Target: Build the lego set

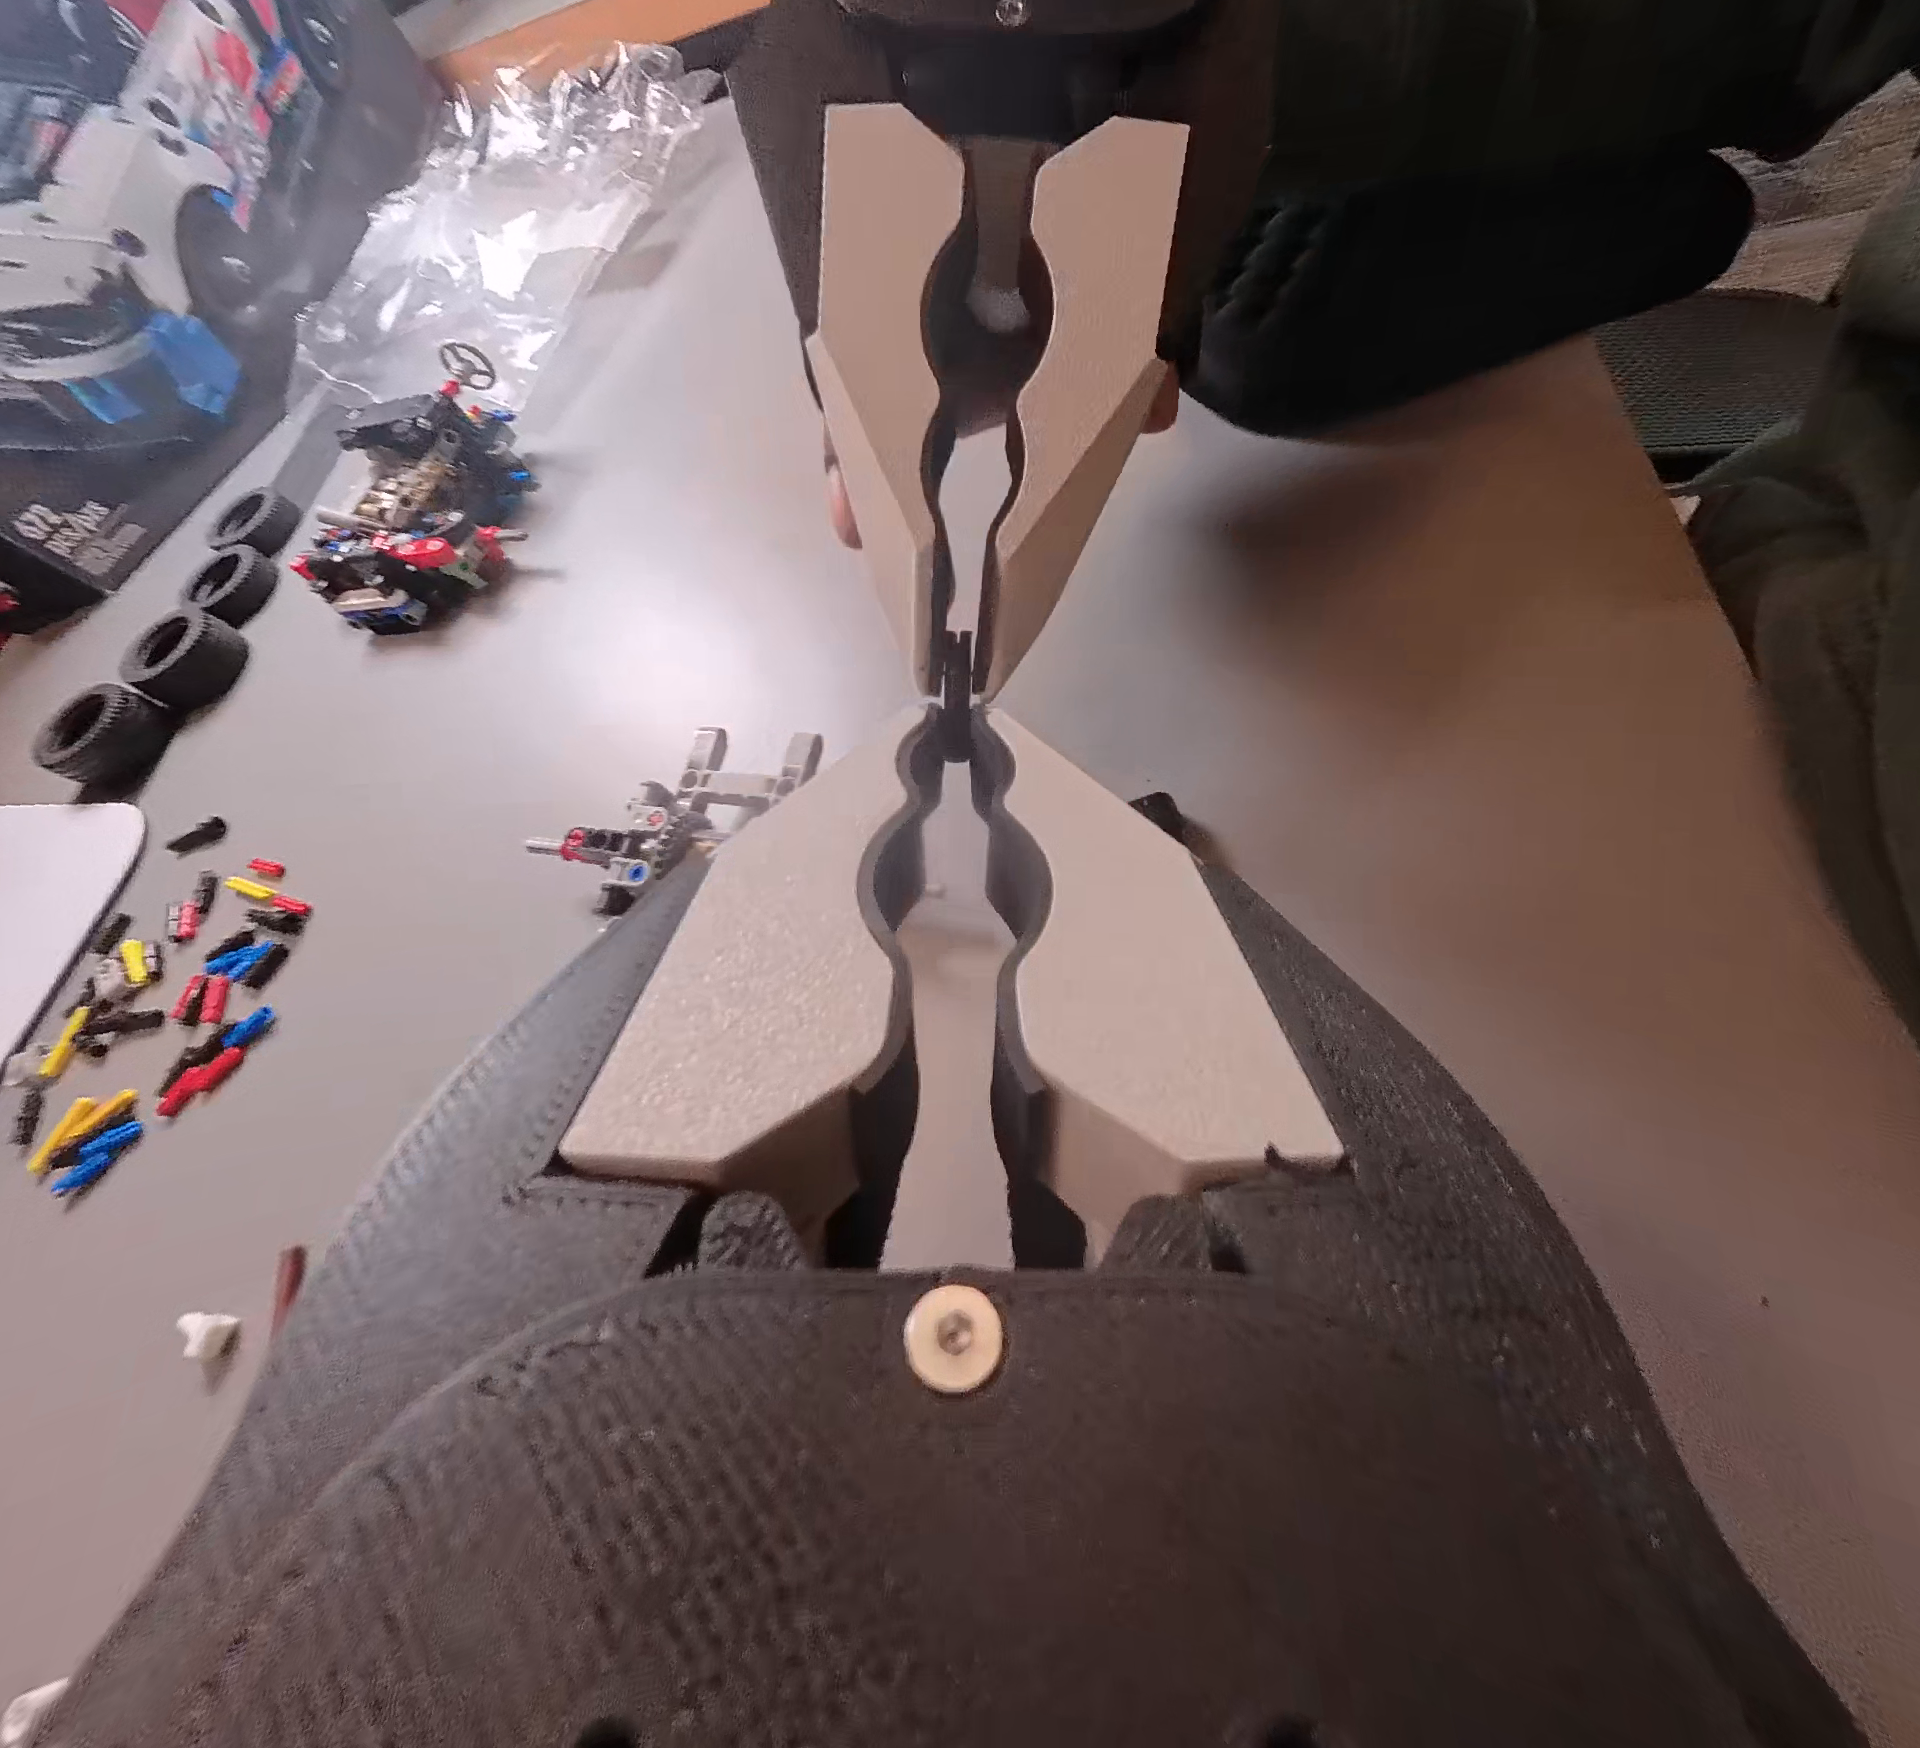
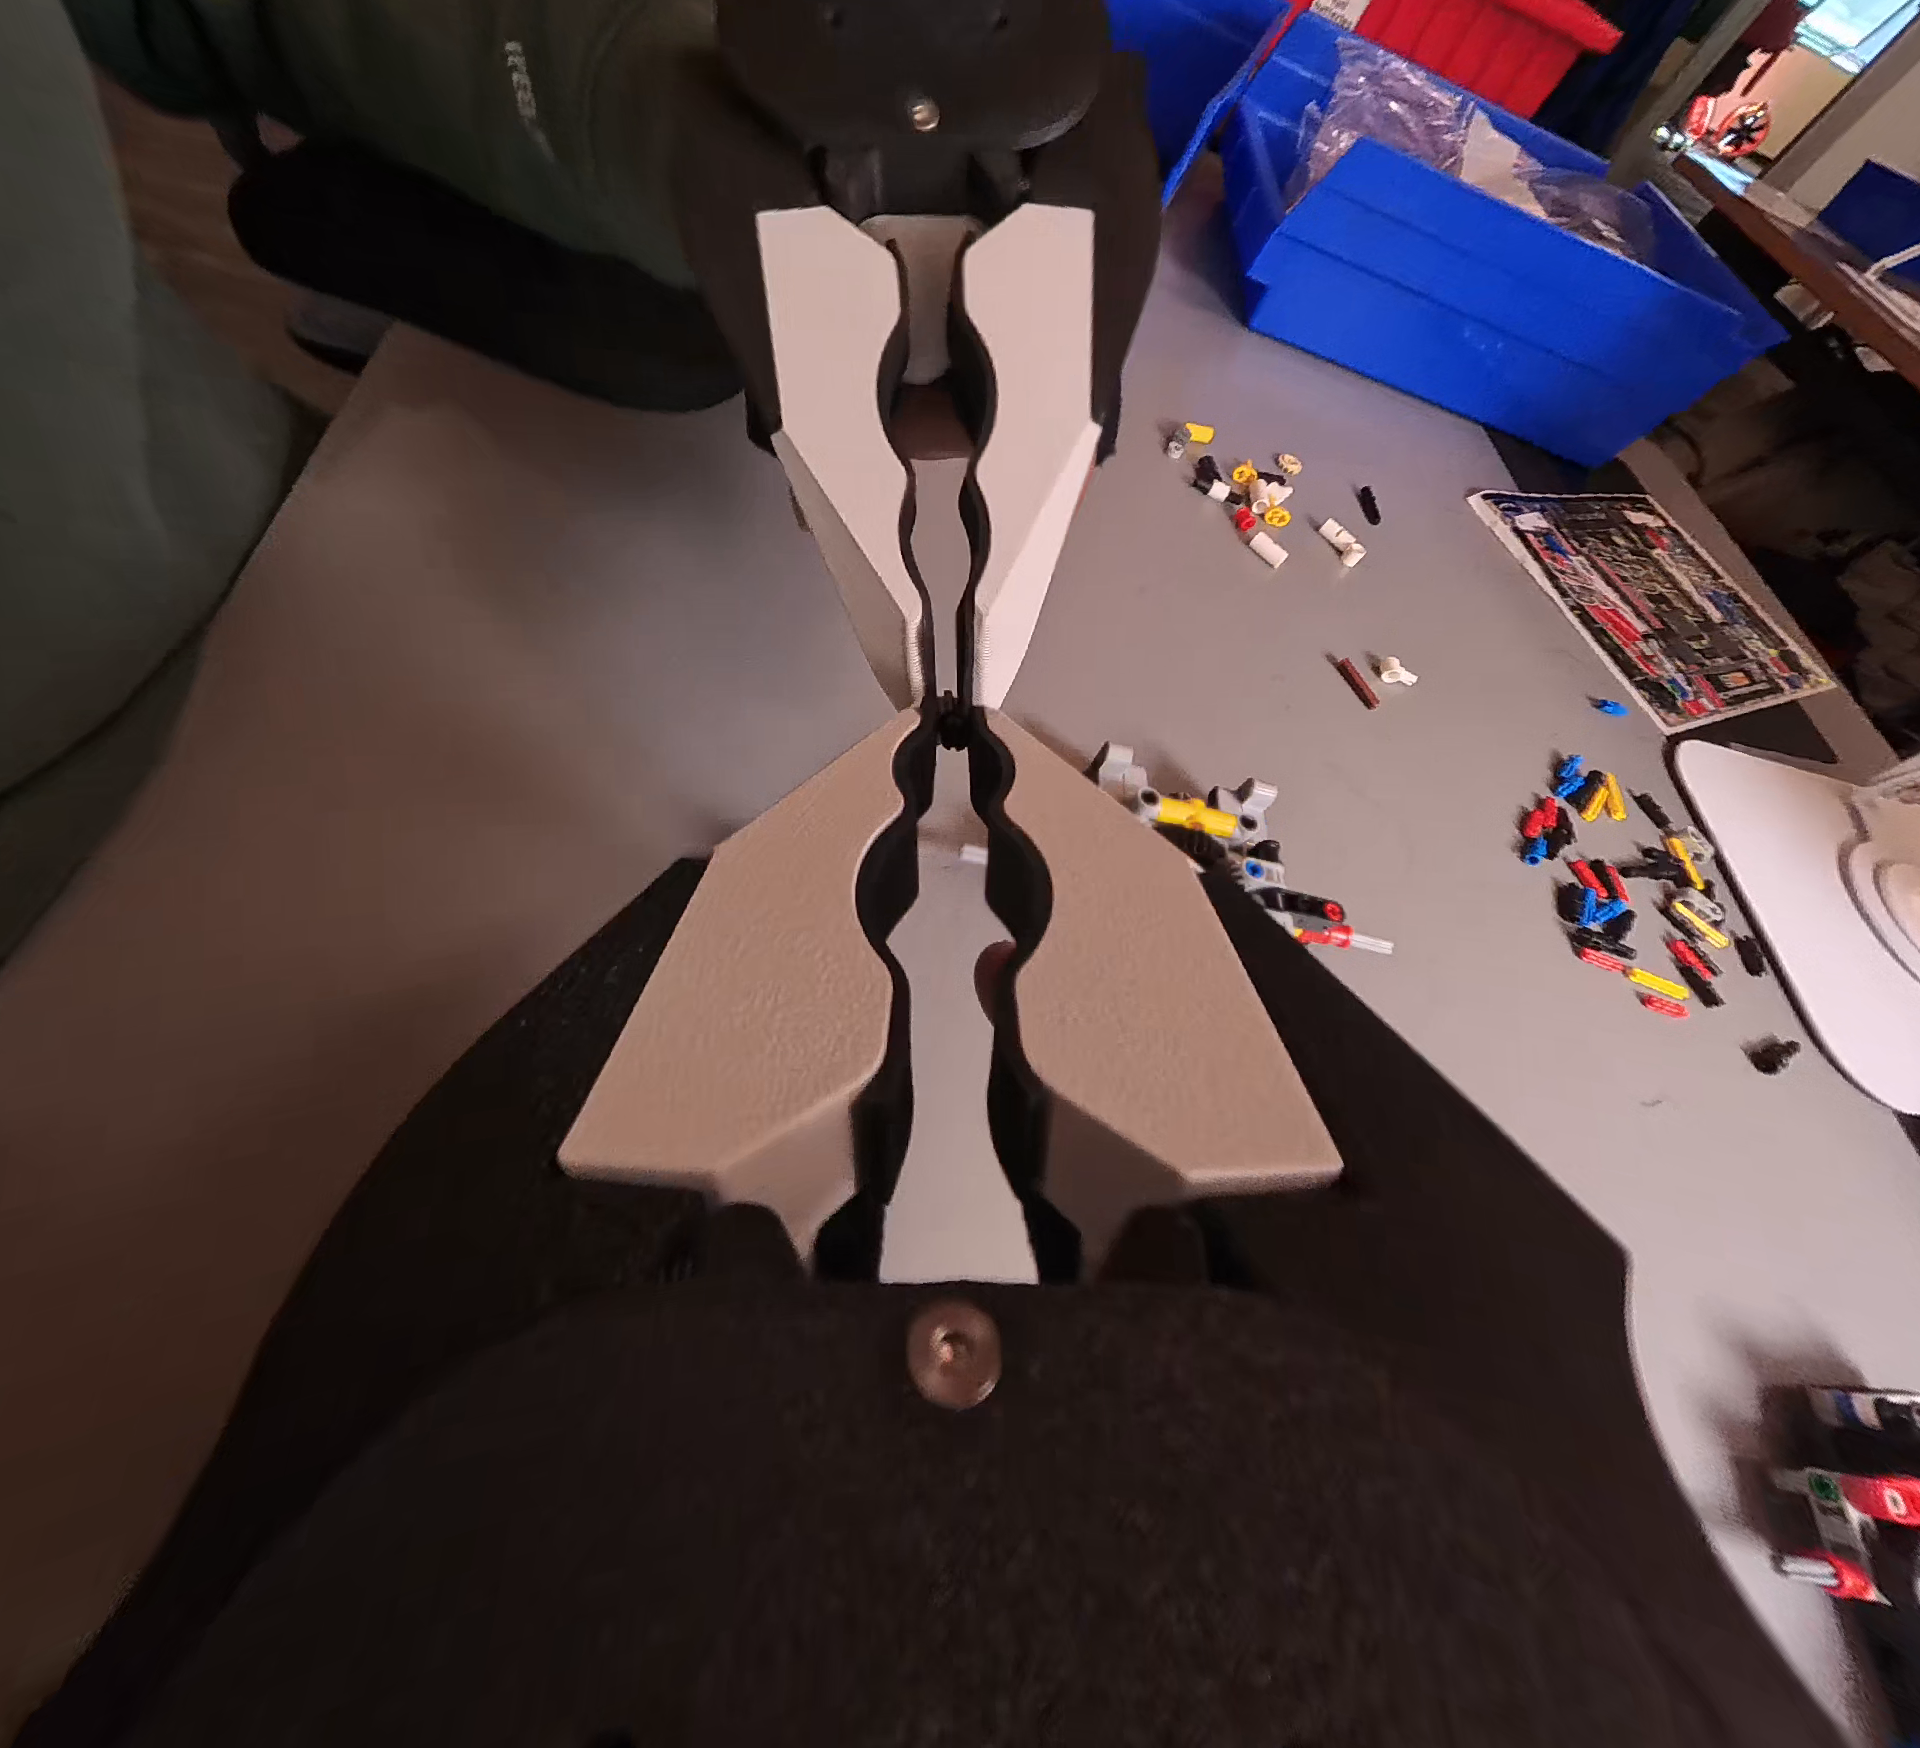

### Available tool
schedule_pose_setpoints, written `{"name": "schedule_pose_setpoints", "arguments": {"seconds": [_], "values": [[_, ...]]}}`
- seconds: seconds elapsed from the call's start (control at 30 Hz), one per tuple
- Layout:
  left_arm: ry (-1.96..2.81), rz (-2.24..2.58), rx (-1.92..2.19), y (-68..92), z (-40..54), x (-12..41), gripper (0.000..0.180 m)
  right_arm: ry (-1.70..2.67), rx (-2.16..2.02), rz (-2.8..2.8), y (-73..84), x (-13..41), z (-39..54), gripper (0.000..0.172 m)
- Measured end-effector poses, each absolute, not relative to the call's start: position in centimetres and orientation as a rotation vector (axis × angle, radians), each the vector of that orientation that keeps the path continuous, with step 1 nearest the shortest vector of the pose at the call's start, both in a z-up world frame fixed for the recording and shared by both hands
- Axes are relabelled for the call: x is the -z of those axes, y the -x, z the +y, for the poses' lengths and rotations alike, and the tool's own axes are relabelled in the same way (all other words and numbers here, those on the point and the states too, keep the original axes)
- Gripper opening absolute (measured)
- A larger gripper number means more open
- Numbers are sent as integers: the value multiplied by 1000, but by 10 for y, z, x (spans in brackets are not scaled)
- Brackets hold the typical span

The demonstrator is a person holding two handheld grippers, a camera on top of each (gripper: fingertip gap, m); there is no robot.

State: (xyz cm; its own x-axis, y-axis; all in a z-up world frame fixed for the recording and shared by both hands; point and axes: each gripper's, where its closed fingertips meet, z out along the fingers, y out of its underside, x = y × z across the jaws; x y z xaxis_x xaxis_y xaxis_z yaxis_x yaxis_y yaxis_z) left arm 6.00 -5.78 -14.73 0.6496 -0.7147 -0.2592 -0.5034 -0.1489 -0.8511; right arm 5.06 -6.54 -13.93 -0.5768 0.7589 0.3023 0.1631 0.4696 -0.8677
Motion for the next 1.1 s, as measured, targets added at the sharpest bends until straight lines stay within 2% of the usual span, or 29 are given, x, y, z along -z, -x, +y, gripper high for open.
{"name": "schedule_pose_setpoints", "arguments": {"seconds": [0.03, 0.33, 0.5, 0.83, 1.1], "values": [[1821, 982, 276, -61, -59, 150, 2, 750, -1076, -2040, -52, 142, -67, 4], [1818, 882, 429, -60, -58, 148, 5, 818, -1167, -2009, -51, 138, -63, 4], [1888, 934, 477, -58, -66, 164, 21, 866, -1223, -2036, -61, 136, -55, 4], [2065, 1077, 464, -69, -77, 214, 43, 906, -1247, -2291, -84, 176, -70, 3], [2065, 1086, 445, -76, -74, 220, 43, 927, -1278, -2312, -84, 185, -71, 3]]}}
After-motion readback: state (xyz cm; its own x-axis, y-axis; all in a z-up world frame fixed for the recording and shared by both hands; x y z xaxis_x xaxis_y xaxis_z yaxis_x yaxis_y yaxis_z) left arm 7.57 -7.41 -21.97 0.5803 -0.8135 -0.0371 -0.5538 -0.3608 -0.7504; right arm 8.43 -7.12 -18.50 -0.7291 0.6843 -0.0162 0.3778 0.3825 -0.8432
